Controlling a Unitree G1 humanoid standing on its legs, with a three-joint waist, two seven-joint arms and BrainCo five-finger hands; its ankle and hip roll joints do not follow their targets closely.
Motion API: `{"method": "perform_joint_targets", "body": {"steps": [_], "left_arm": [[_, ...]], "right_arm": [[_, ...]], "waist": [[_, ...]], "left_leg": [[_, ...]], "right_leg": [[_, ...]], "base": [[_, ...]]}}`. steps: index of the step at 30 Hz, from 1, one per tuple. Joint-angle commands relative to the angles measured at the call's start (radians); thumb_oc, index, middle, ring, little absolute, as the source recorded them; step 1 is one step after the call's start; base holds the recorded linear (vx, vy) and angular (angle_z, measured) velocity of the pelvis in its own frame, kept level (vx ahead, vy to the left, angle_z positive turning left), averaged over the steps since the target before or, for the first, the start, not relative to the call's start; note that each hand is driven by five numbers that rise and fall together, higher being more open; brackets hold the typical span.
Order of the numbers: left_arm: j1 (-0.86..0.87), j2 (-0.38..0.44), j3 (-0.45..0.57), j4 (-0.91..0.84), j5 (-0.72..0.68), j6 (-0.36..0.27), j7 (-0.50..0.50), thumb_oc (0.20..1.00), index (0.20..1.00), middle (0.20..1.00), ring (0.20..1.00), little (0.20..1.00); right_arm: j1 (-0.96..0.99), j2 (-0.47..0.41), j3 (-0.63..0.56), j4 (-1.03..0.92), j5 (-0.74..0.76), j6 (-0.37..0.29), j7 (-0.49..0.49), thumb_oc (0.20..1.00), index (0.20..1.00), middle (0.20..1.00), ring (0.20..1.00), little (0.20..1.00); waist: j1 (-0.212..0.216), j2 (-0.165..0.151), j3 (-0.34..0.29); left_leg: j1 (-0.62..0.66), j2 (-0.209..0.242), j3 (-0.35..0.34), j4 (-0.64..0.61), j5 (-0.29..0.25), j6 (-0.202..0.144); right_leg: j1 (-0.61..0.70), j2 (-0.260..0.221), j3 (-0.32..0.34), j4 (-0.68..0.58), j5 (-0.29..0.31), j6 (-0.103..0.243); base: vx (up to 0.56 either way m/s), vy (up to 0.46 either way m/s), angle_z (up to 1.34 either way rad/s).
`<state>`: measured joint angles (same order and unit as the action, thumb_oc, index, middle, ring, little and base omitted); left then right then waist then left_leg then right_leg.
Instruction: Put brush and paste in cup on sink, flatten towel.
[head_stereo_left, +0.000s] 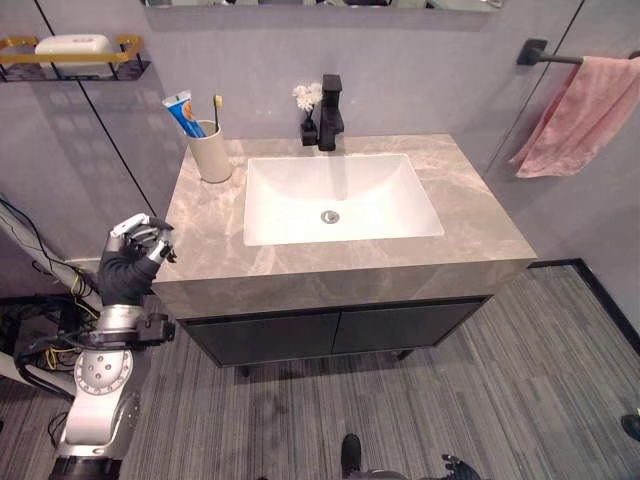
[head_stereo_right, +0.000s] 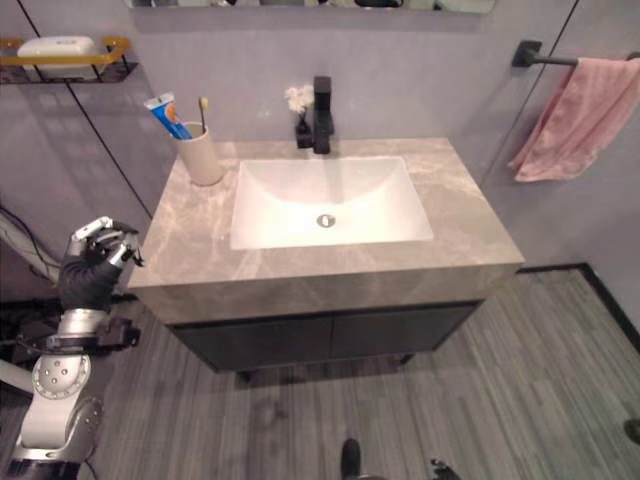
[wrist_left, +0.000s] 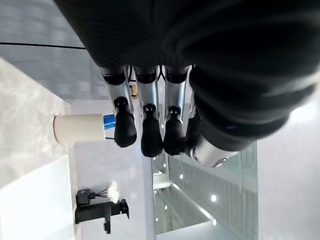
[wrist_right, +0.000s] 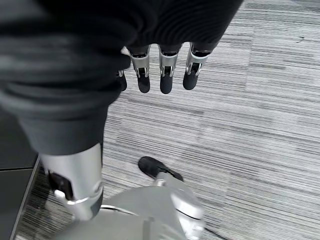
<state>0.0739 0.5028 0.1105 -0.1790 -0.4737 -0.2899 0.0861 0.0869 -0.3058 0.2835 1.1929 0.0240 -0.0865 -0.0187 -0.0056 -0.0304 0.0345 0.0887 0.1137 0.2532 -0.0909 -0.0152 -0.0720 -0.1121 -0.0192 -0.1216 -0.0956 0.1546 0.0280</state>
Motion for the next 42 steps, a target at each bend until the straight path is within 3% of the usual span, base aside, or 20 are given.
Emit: {"method": "perform_joint_targets", "body": {"steps": [1,6,7,9,10,12,15,16,21,23,25,27,28,31,34,36,37,38,39,42], "left_arm": [[-0.040,0.016,0.035,-0.047,-0.009,-0.057,-0.010,0.200,0.200,0.200,0.200,0.200],[-0.078,0.014,-0.004,-0.033,0.007,-0.059,-0.004,0.200,0.200,0.200,0.200,0.200],[-0.102,0.013,-0.026,-0.022,0.009,-0.060,-0.006,0.200,0.200,0.200,0.200,0.200],[-0.113,0.009,-0.042,-0.014,0.010,-0.060,-0.002,0.200,0.200,0.200,0.200,0.200],[-0.135,0.004,-0.058,-0.007,0.016,-0.060,0.007,0.200,0.200,0.200,0.200,0.200],[-0.137,0.005,-0.060,-0.008,0.025,-0.058,0.008,0.200,0.200,0.200,0.200,0.200],[-0.125,0.032,-0.053,-0.025,0.075,-0.052,0.018,0.200,0.200,0.200,0.200,0.200],[-0.122,0.043,-0.053,-0.039,0.092,-0.058,0.026,0.200,0.200,0.200,0.200,0.200],[-0.144,0.053,-0.066,-0.054,0.090,-0.058,0.017,0.200,0.200,0.200,0.200,0.200],[-0.158,0.066,-0.080,-0.056,0.103,-0.056,0.011,0.200,0.200,0.200,0.200,0.200],[-0.169,0.074,-0.098,-0.066,0.115,-0.055,0.003,0.200,0.200,0.200,0.200,0.200],[-0.169,0.080,-0.103,-0.071,0.115,-0.055,-0.003,0.200,0.200,0.200,0.200,0.200],[-0.164,0.105,-0.112,-0.097,0.122,-0.055,-0.014,0.200,0.200,0.200,0.200,0.200],[-0.172,0.142,-0.115,-0.109,0.144,-0.055,-0.016,0.200,0.200,0.200,0.200,0.200],[-0.164,0.172,-0.097,-0.126,0.178,-0.058,-0.003,0.200,0.200,0.200,0.200,0.200],[-0.164,0.175,-0.099,-0.124,0.184,-0.060,-0.002,0.200,0.200,0.200,0.200,0.200],[-0.156,0.173,-0.094,-0.127,0.184,-0.065,-0.002,0.200,0.200,0.200,0.200,0.200],[-0.155,0.172,-0.093,-0.127,0.184,-0.065,-0.002,0.200,0.200,0.200,0.200,0.200],[-0.126,0.178,-0.073,-0.139,0.172,-0.064,-0.013,0.200,0.200,0.200,0.200,0.200],[-0.099,0.168,-0.082,-0.129,0.121,-0.065,-0.040,0.200,0.200,0.200,0.200,0.200]], "right_arm": [[-0.027,-0.034,-0.025,0.019,0.006,-0.024,-0.004,1.000,1.000,1.000,1.000,1.000],[-0.015,-0.063,-0.036,0.005,0.022,-0.030,-0.015,1.000,1.000,1.000,1.000,1.000],[-0.017,-0.081,-0.032,-0.008,0.014,-0.033,-0.014,1.000,1.000,1.000,1.000,1.000],[-0.016,-0.087,-0.032,-0.012,0.014,-0.030,-0.017,1.000,1.000,1.000,1.000,1.000],[-0.020,-0.088,-0.029,-0.021,0.026,-0.028,-0.018,1.000,1.000,1.000,1.000,1.000],[-0.013,-0.086,-0.024,-0.027,0.026,-0.028,-0.011,1.000,1.000,1.000,1.000,1.000],[-0.003,-0.079,-0.022,-0.031,0.029,-0.024,-0.003,1.000,1.000,1.000,1.000,1.000],[0.000,-0.073,-0.023,-0.027,0.037,-0.025,-0.004,1.000,1.000,1.000,1.000,1.000],[0.001,-0.048,-0.025,-0.004,0.050,-0.027,-0.004,1.000,1.000,1.000,1.000,1.000],[0.004,-0.034,-0.027,0.013,0.049,-0.021,-0.004,1.000,1.000,1.000,1.000,1.000],[-0.018,-0.021,-0.043,0.031,0.048,-0.019,-0.010,1.000,1.000,1.000,1.000,1.000],[-0.024,-0.014,-0.046,0.036,0.050,-0.017,-0.011,1.000,1.000,1.000,1.000,1.000],[-0.034,-0.007,-0.034,0.026,0.035,-0.016,-0.008,1.000,1.000,1.000,1.000,1.000],[-0.041,-0.002,-0.021,0.001,0.032,-0.018,-0.004,1.000,1.000,1.000,1.000,1.000],[-0.055,0.013,-0.017,-0.061,0.051,-0.026,-0.005,1.000,1.000,1.000,1.000,1.000],[-0.059,0.016,-0.006,-0.089,0.059,-0.035,-0.001,1.000,1.000,1.000,1.000,1.000],[-0.058,0.015,-0.001,-0.100,0.063,-0.041,0.003,1.000,1.000,1.000,1.000,1.000],[-0.058,0.014,-0.001,-0.100,0.063,-0.041,0.003,1.000,1.000,1.000,1.000,1.000],[-0.055,0.013,0.001,-0.132,0.072,-0.043,0.004,1.000,1.000,1.000,1.000,1.000],[-0.051,0.013,-0.006,-0.113,0.083,-0.045,0.000,1.000,1.000,1.000,1.000,1.000]], "waist": [[-0.003,-0.027,0.029],[-0.001,-0.034,0.082],[0.002,-0.040,0.112],[0.006,-0.042,0.120],[0.005,-0.042,0.124],[0.004,-0.044,0.118],[0.023,-0.045,0.101],[0.040,-0.039,0.102],[0.047,-0.030,0.076],[0.049,-0.037,0.048],[0.042,-0.065,0.029],[0.045,-0.071,0.021],[0.051,-0.083,0.002],[0.056,-0.081,-0.004],[0.035,-0.063,0.020],[0.007,-0.037,0.030],[0.005,-0.025,0.036],[0.005,-0.023,0.035],[0.007,-0.015,0.034],[-0.023,-0.008,0.050]], "left_leg": [[-0.067,0.026,-0.072,0.063,0.073,-0.012],[-0.172,0.046,-0.115,0.253,0.116,-0.025],[-0.249,0.027,-0.143,0.369,0.142,-0.028],[-0.279,0.001,-0.163,0.394,0.141,-0.025],[-0.343,-0.047,-0.163,0.380,0.119,-0.010],[-0.357,-0.048,-0.139,0.346,0.116,-0.001],[-0.379,-0.044,-0.122,0.206,0.159,-0.001],[-0.414,-0.030,-0.140,0.115,0.218,-0.014],[-0.402,0.003,-0.067,0.026,0.275,-0.024],[-0.386,-0.006,-0.050,0.035,0.250,-0.002],[-0.387,-0.052,-0.016,0.115,0.183,0.033],[-0.385,-0.060,0.001,0.134,0.160,0.044],[-0.368,-0.086,0.015,0.148,0.121,0.065],[-0.343,-0.103,0.023,0.139,0.097,0.086],[-0.270,-0.121,0.030,0.102,0.067,0.113],[-0.212,-0.121,0.006,0.053,0.071,0.112],[-0.179,-0.117,0.000,0.017,0.077,0.107],[-0.181,-0.115,0.000,0.016,0.080,0.106],[-0.158,-0.107,-0.002,0.004,0.076,0.094],[-0.117,-0.117,-0.055,0.004,0.050,0.081]], "right_leg": [[0.095,-0.012,0.000,0.125,-0.169,0.034],[0.110,0.009,0.004,0.136,-0.187,-0.002],[0.114,0.006,-0.005,0.139,-0.192,-0.015],[0.117,0.004,-0.005,0.140,-0.195,-0.017],[0.123,-0.002,-0.006,0.133,-0.196,-0.012],[0.131,-0.002,-0.008,0.121,-0.198,-0.007],[0.165,0.014,0.004,0.095,-0.210,0.003],[0.197,0.022,0.016,0.087,-0.223,0.009],[0.249,0.019,0.038,0.080,-0.253,0.024],[0.269,-0.011,0.042,0.099,-0.283,0.044],[0.269,-0.083,0.054,0.167,-0.223,0.087],[0.262,-0.101,0.062,0.184,-0.194,0.098],[0.246,-0.129,0.080,0.237,-0.102,0.120],[0.200,-0.136,0.086,0.345,-0.016,0.128],[0.120,-0.148,0.038,0.497,0.066,0.135],[0.043,-0.078,0.068,0.538,0.003,0.123],[-0.017,-0.062,0.048,0.512,-0.055,0.110],[-0.019,-0.060,0.047,0.512,-0.053,0.107],[-0.041,-0.091,-0.014,0.410,-0.096,0.101],[-0.078,-0.059,0.046,0.242,-0.096,0.104]], "base": [[-0.02,-0.161,-0.02],[-0.05,-0.172,0.04],[-0.05,-0.137,0.13],[0.00,-0.065,0.05],[0.09,-0.025,0.05],[0.15,0.019,0.01],[0.25,0.076,-0.15],[0.18,0.073,0.01],[0.29,0.166,0.10],[0.38,0.316,-0.37],[0.28,0.302,-0.31],[0.24,0.224,-0.50],[0.29,0.258,-0.72],[0.20,0.238,-0.43],[0.17,0.276,-0.08],[0.20,0.207,-0.02],[0.16,0.135,0.12],[0.20,0.076,0.04],[0.17,0.013,0.01],[0.27,-0.040,0.14]]}}
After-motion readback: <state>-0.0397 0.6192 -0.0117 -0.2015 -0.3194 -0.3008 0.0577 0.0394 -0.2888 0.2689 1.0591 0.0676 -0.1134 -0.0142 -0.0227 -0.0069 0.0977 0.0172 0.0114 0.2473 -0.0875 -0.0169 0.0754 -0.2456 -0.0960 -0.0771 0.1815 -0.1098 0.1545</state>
